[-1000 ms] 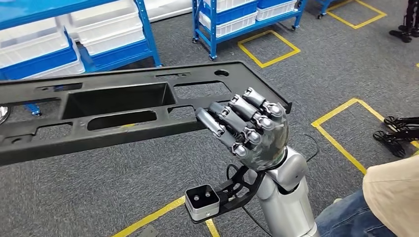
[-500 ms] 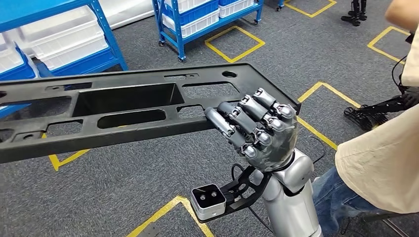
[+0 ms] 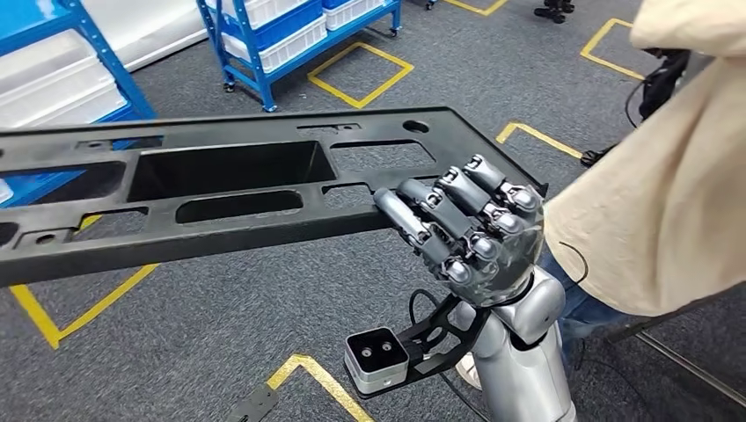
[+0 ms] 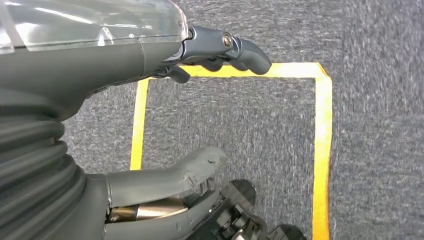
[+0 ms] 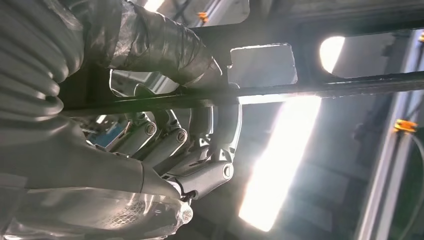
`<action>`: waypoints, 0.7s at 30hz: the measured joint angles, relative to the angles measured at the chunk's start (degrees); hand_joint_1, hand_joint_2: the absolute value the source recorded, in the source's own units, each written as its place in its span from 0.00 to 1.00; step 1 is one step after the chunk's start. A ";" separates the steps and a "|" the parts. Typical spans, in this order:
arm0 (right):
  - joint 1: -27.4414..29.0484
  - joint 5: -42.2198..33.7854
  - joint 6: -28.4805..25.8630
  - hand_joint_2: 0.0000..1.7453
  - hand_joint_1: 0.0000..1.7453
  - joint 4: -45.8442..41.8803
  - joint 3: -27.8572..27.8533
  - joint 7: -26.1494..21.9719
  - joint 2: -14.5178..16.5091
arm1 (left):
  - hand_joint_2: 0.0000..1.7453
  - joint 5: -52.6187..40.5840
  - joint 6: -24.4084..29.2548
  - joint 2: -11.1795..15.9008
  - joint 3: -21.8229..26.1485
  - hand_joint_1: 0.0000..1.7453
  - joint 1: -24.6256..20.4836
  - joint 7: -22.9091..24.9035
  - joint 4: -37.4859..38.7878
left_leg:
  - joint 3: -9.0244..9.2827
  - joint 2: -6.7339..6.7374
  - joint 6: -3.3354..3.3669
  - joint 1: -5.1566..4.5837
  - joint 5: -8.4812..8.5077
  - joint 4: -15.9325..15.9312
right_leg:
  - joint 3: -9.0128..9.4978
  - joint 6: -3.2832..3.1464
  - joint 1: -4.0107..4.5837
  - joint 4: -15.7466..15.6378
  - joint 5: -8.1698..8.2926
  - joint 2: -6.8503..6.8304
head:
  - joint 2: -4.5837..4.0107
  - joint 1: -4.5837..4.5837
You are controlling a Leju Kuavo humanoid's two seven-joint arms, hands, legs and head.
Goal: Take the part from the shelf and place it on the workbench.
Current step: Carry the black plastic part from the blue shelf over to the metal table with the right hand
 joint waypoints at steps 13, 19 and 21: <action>0.44 0.73 0.01 1.00 1.00 -0.34 -0.68 -0.01 0.04 | 1.00 -0.29 -0.95 0.51 -0.49 0.00 0.26 -0.10 0.00 | -0.83 -10.89 0.87 0.33 0.40 0.93 | -0.71 -0.80 -0.27 0.18 1.10 8.96 | 0.00 0.00; 0.72 1.13 0.01 1.00 1.00 -0.37 -1.49 0.00 0.01 | 1.00 -0.72 -1.38 0.45 -1.34 0.00 -0.51 -0.35 -0.01 | -0.10 -7.01 2.06 0.80 1.74 -1.61 | -3.71 1.18 -0.05 5.12 -2.15 5.61 | 0.00 0.31; 0.91 1.37 0.01 1.00 1.00 -0.37 -1.72 0.00 -0.01 | 1.00 -0.92 -1.62 0.47 -1.46 0.00 -0.30 -0.39 -0.01 | -0.22 -5.42 2.22 0.74 1.75 -1.65 | -6.76 1.66 -0.34 12.08 -5.63 3.37 | 0.00 0.41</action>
